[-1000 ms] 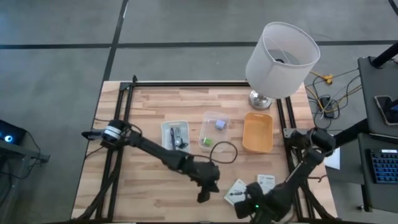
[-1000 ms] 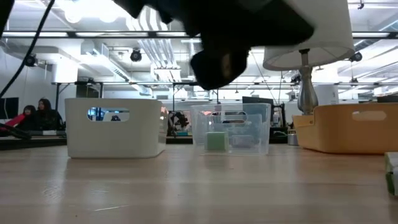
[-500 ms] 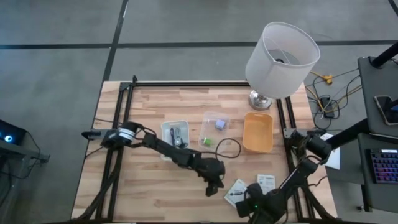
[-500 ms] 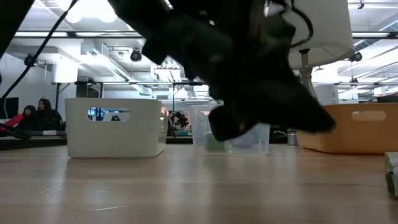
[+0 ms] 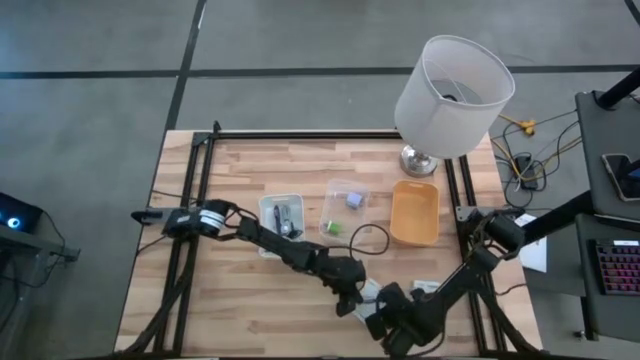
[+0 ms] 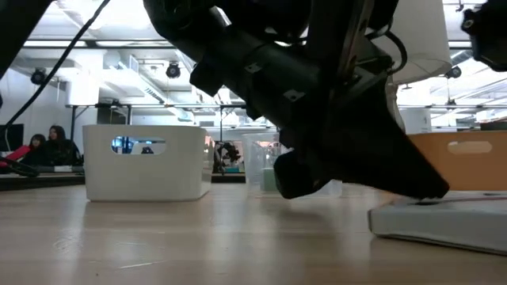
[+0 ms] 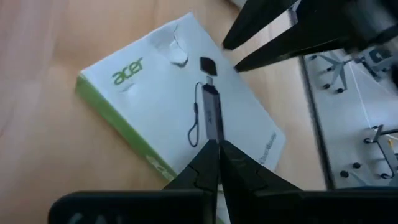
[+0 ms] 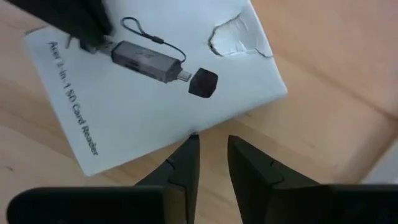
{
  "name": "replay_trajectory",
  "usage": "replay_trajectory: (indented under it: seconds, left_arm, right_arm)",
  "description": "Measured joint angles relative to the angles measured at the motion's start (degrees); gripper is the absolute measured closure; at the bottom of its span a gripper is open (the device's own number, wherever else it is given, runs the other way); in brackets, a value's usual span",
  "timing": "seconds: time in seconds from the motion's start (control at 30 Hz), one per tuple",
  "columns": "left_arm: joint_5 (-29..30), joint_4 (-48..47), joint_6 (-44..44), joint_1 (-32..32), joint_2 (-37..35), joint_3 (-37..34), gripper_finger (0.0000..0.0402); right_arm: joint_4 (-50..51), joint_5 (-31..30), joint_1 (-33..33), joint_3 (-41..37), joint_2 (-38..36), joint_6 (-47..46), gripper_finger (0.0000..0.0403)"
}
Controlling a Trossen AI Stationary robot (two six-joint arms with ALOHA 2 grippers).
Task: Pick and place items into bin
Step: Put the left card reader box into the yellow bin
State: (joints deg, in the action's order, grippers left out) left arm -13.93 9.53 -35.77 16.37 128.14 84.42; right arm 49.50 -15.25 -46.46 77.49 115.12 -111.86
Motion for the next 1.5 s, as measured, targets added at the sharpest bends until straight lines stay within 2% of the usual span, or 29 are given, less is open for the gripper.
replay_trajectory:
  seconds: [0.1,0.37,0.5,0.83,1.0,1.17,1.5]
  left_arm:
    - [0.0,-1.2,0.0,0.2,0.0,0.0,0.0402]
    - [0.1,-1.9,0.1,0.7,-0.1,-0.3,0.0402]
    - [0.0,-2.6,0.1,1.1,-0.2,-0.3,0.0402]
    - [0.3,-7.4,0.2,4.3,-2.2,-0.6,0.0402]
    - [6.9,-13.1,3.4,5.9,-6.4,-0.7,0.0402]
    - [7.5,-18.2,4.1,7.0,-7.3,-1.4,0.0402]
    - [7.6,-17.5,5.1,8.5,-7.1,-1.3,0.0402]
  right_arm:
    - [-0.3,-0.7,0.7,0.0,-0.4,0.8,0.0326]
    - [-0.5,-7.4,0.7,0.7,-2.5,1.4,0.0314]
    - [-0.3,-7.2,0.8,0.8,-3.1,-0.4,0.0303]
    - [0.9,-6.7,0.2,0.7,-3.0,-9.1,0.0217]
    - [-2.2,-6.8,0.6,-0.3,-3.0,-10.2,0.0184]
    - [-10.3,-7.5,2.3,-3.4,-3.0,-8.2,0.0178]
    - [-8.7,-6.7,2.2,-3.8,-3.4,-8.3,0.0179]
